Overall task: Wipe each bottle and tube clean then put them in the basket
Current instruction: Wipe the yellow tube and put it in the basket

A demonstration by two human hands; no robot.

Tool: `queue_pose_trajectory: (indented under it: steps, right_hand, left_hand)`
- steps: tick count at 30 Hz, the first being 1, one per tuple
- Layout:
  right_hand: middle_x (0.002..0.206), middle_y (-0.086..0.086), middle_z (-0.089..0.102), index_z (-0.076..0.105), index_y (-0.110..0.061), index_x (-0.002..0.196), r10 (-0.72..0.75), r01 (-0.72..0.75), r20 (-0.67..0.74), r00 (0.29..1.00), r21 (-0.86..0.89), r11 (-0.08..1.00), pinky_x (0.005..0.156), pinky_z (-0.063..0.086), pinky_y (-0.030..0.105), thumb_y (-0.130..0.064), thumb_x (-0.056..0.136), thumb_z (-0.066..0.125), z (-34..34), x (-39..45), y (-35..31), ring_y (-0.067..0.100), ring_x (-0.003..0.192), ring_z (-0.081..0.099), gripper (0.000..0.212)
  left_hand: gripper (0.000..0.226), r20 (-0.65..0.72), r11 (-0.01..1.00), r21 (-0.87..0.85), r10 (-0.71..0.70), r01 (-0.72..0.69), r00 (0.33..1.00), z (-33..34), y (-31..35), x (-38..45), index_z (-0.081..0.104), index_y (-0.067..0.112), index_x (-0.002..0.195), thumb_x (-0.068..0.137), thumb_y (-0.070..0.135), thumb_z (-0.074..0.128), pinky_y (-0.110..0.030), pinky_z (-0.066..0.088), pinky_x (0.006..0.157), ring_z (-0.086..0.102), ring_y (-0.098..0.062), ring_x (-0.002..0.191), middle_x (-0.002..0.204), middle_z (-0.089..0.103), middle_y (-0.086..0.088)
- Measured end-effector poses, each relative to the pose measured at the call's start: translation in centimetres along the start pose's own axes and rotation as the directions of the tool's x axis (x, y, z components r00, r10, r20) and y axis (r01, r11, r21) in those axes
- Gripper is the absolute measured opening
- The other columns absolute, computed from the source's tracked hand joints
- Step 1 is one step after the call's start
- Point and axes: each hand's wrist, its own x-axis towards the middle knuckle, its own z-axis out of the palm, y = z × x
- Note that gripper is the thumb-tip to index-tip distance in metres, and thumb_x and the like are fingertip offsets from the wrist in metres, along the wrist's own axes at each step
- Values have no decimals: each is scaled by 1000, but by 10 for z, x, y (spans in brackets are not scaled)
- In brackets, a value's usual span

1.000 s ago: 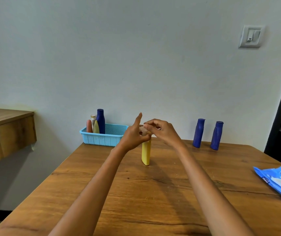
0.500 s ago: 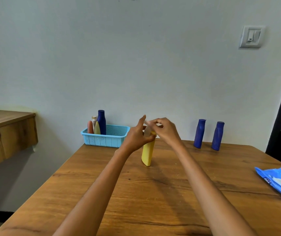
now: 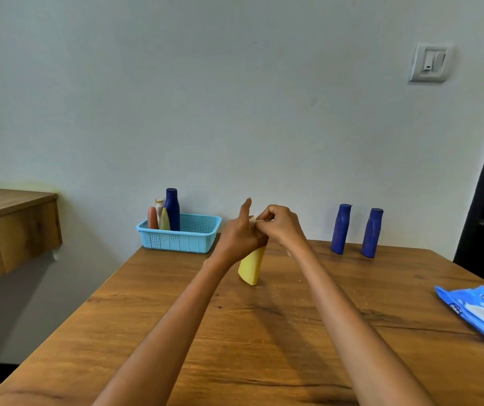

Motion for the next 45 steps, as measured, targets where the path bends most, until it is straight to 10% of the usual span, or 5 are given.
queue_pose_trajectory:
  steps: [6,11,29,38,45]
  right_hand:
    - [87,10,68,63,-7,89,94,-130,187,978,192,973,68,58,28,-16,77,76,-17,2,2,17,77,69,20]
    - [101,12,68,63,-10,101,121,-93,-27,992,487,868,70,58,28,-10,86,65,-15,6,17,20,89,68,15]
    - [92,4,67,61,-13,102,345,-348,207,915,-23,937,58,54,25,-20,89,60,45,-17,57,14,70,65,14]
    - [91,-4,68,69,-21,99,-59,94,-114,992,336,937,75,56,32,-24,92,59,46,-13,36,14,84,65,12]
    - [83,8,71,70,-16,86,217,-229,116,969,108,967,76,55,42,-18,89,57,50,-14,75,21,74,65,14]
  left_hand:
    - [92,0,999,-28,-25,25,1000,-8,-11,1,14,18,149,78,20,73,-28,46,81,60,-21,95,122,57,-13]
    - [63,90,976,-195,-81,97,993,-16,-18,-1,36,17,137,83,13,66,-24,51,80,57,-17,103,132,51,-10]
    - [53,88,951,-247,-172,188,981,-38,-39,1,53,15,124,77,26,74,-34,50,91,55,-22,107,119,53,-8]
    - [60,0,991,67,-115,115,993,-25,-29,6,46,6,135,86,39,62,-24,40,88,50,-21,104,123,42,-13]
    - [51,-48,984,127,-116,122,992,-26,-22,7,62,1,111,82,44,64,-33,44,80,55,-28,96,106,53,-13]
